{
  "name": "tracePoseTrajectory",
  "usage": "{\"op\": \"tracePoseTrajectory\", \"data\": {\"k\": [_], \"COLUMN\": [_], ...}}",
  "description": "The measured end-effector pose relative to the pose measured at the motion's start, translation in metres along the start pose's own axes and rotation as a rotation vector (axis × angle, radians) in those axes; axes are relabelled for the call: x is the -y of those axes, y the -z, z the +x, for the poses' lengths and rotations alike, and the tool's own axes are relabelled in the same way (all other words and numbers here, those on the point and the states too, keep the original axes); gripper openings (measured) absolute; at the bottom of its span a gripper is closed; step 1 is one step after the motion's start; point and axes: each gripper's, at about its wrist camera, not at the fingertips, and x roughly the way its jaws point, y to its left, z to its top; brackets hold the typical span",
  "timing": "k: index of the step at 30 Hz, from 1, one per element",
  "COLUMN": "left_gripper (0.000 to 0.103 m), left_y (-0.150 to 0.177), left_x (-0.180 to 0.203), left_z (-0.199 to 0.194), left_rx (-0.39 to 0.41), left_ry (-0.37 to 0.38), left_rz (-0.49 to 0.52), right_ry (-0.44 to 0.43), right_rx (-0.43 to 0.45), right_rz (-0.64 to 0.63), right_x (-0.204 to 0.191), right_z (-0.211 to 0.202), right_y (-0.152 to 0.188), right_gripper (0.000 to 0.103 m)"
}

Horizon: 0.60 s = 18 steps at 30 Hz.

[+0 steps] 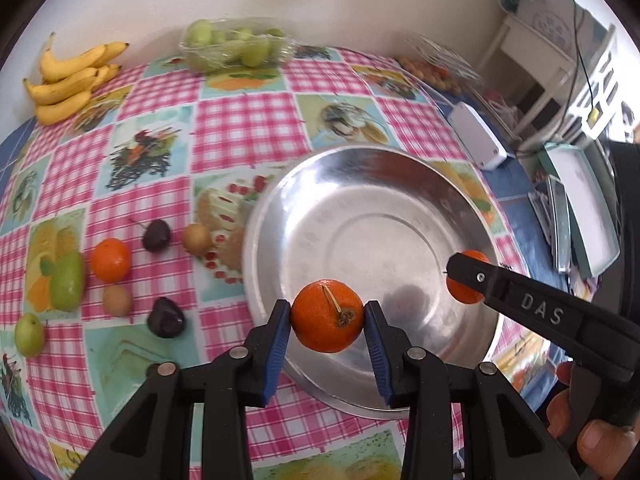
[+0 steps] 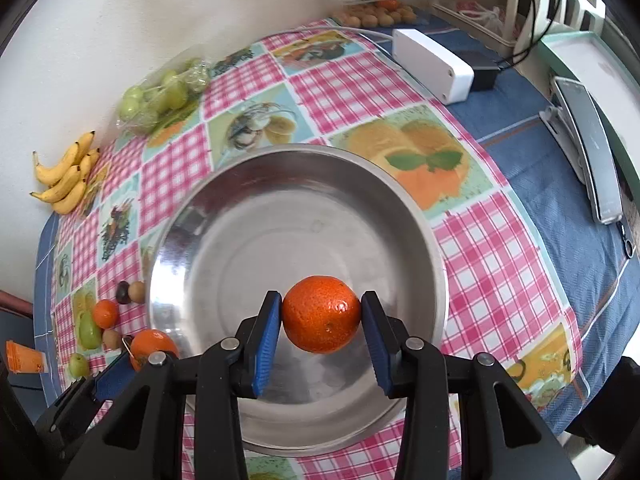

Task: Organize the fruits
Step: 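Carry the stemmed orange with the left tool while the right tool carries the mandarin over the steel bowl, then open the left tool over the steel bowl while the right tool releases the mandarin there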

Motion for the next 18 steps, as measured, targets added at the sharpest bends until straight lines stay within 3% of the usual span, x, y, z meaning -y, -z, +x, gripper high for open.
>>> {"op": "tracePoseTrajectory", "data": {"k": [18], "left_gripper": [0.041], "left_y": [0.011], "left_x": [0.003], "left_z": [0.020], "left_rx": [-0.072], "left_ry": [0.001], "left_rz": [0.029], "right_ry": [0.032], "right_rx": [-0.077], "right_rz": [-0.003], "right_x": [0.002], "right_z": [0.023], "right_y": [0.006], "right_gripper": [0.043]}}
